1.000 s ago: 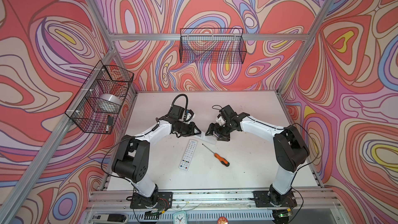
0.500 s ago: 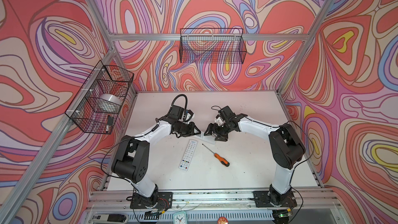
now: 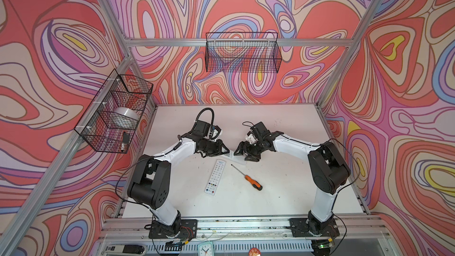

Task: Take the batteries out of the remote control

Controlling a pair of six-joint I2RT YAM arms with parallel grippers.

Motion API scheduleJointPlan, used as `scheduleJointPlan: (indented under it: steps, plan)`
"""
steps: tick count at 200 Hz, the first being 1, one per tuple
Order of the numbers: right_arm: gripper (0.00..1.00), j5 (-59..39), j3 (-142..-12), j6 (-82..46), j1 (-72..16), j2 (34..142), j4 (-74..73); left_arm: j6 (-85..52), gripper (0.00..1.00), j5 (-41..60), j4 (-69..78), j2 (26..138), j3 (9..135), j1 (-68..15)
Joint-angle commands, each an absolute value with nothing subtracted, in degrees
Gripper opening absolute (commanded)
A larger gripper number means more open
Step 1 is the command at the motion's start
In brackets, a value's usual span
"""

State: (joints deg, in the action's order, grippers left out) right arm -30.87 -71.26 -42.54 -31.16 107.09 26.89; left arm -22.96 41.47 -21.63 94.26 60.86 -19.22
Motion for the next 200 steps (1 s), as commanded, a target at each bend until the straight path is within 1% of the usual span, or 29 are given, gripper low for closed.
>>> scheduleJointPlan:
  steps: [1, 10, 23, 46, 71, 91, 137, 200]
  plan:
    - [0.75, -26.39, -69.00, -43.43, -30.76, 107.57, 28.75, -19.87, 0.00, 37.45, -26.01, 94.97, 61.25, -19.32]
    - [0.73, -26.56, -68.74, -43.60, -30.76, 107.49, 28.48, -19.78, 0.00, 37.61, -26.10, 95.01, 61.24, -19.31]
    - [0.68, -26.72, -68.51, -43.65, -30.77, 107.49, 28.39, -19.82, 0.00, 37.56, -25.85, 95.01, 61.12, -19.29]
    - [0.67, -26.98, -68.04, -43.70, -30.76, 107.34, 27.75, -20.01, 0.00, 37.78, -25.62, 95.10, 61.00, -19.28]
    - [0.72, -28.63, -68.29, -43.70, -30.76, 107.22, 26.32, -20.19, 0.00, 37.88, -25.27, 95.05, 60.65, -19.27]
    - [0.75, -29.73, -68.20, -43.99, -30.82, 106.48, 24.47, -20.63, 0.00, 37.96, -24.83, 95.01, 60.30, -19.29]
    - [0.76, -32.63, -67.76, -44.38, -30.85, 106.94, 21.81, -21.33, 0.00, 37.84, -24.08, 94.84, 59.94, -19.26]
    - [0.76, -33.22, -66.76, -43.95, -30.94, 107.47, 21.25, -22.34, 0.00, 38.06, -23.54, 95.27, 59.86, -19.28]
